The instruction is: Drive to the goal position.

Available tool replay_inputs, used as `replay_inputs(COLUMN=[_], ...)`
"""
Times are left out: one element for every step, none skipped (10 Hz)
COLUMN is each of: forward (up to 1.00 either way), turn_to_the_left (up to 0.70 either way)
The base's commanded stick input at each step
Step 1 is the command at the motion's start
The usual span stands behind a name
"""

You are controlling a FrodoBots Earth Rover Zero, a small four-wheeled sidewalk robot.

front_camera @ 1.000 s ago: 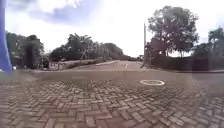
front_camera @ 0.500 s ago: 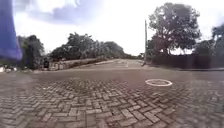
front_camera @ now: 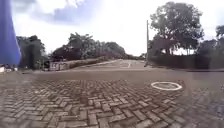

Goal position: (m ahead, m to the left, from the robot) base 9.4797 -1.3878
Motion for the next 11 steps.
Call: replay_inputs(forward=[0.7,0.7,0.7,0.7,0.7,0.7,0.7,0.7,0.7,0.7,0.7], turn_to_the_left=[0.0,0.0,0.0,0.0,0.0,0.0,0.0,0.0,0.0,0.0,0.0])
